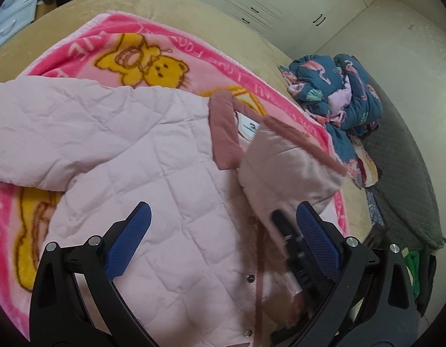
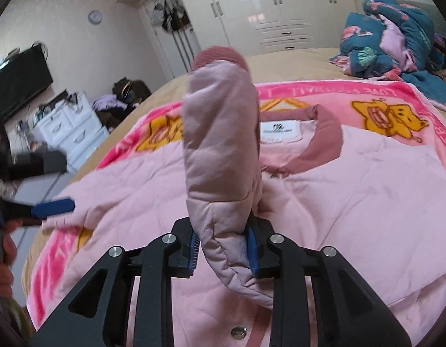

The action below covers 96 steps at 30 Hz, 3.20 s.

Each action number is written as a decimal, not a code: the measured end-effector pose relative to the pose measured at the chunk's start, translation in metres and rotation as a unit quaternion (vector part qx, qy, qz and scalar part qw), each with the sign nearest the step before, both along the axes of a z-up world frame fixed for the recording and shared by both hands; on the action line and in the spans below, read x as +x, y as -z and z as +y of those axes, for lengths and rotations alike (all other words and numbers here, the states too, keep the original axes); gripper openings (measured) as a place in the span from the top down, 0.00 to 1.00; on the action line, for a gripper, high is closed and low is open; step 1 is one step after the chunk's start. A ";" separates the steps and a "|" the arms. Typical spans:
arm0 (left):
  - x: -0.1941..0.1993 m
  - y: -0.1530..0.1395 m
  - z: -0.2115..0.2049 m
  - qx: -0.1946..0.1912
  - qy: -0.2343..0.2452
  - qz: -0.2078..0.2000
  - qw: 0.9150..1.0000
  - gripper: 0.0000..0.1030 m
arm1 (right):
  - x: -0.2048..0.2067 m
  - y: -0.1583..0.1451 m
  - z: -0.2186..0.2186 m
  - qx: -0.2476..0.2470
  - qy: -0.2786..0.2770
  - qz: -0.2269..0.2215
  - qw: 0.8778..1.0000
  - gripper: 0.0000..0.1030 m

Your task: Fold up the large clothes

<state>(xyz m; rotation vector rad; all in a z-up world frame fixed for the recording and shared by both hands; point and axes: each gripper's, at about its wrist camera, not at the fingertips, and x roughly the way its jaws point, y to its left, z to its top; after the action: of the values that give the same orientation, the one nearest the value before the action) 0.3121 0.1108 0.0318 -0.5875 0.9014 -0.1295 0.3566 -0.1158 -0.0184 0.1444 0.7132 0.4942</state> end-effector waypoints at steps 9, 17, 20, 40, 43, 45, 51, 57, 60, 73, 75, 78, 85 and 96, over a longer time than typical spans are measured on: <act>-0.003 0.008 -0.005 -0.014 -0.005 0.004 1.000 0.09 | -0.020 0.024 0.031 -0.048 -0.059 0.042 0.996 0.38; 0.001 0.035 -0.008 -0.020 -0.002 0.033 0.999 0.09 | -0.047 0.016 0.003 -0.007 -0.052 0.060 0.997 0.10; 0.005 0.050 -0.012 -0.020 0.002 0.054 0.998 0.09 | -0.051 0.011 -0.027 0.020 -0.026 0.065 0.997 0.09; 0.012 0.093 -0.035 0.008 0.007 0.099 0.995 0.45 | -0.077 0.006 -0.161 0.033 0.122 0.065 0.990 0.09; 0.010 0.085 -0.039 0.030 0.015 0.077 0.996 0.73 | -0.077 0.005 -0.172 0.038 0.136 0.066 0.988 0.09; 0.009 0.075 -0.041 0.053 0.013 0.060 0.997 0.88 | -0.078 0.004 -0.178 0.040 0.142 0.064 0.987 0.09; 0.013 0.018 -0.040 0.087 0.007 -0.013 0.996 0.90 | -0.079 -0.004 -0.195 0.052 0.163 0.056 0.984 0.09; 0.025 -0.017 -0.036 0.138 0.004 -0.054 0.989 0.90 | -0.069 -0.012 -0.193 0.038 0.162 0.044 0.985 0.09; 0.037 0.004 -0.030 0.161 0.006 -0.028 0.986 0.90 | -0.060 -0.013 -0.183 0.024 0.148 0.041 0.988 0.09; 0.042 0.078 -0.017 0.213 0.010 0.043 0.976 0.86 | -0.005 0.008 -0.138 -0.070 0.115 0.058 0.989 0.09; 0.042 0.081 -0.018 0.215 0.011 0.045 0.975 0.85 | 0.005 0.020 -0.139 -0.081 0.122 0.080 0.986 0.09; 0.043 0.087 -0.017 0.214 0.012 0.050 0.975 0.82 | 0.014 0.041 -0.145 -0.099 0.138 0.114 0.979 0.09; 0.040 0.090 -0.015 0.209 0.004 0.050 0.977 0.75 | 0.015 0.049 -0.149 -0.094 0.145 0.118 0.978 0.09; 0.022 0.074 -0.015 0.200 0.014 0.047 0.979 0.28 | -0.020 0.023 -0.152 -0.024 0.124 0.104 0.986 0.04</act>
<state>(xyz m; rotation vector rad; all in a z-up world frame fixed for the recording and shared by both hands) 0.3340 0.0961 -0.0419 -0.2064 0.9951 0.0556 0.3370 -0.2675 -0.0410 0.2390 0.8981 0.2251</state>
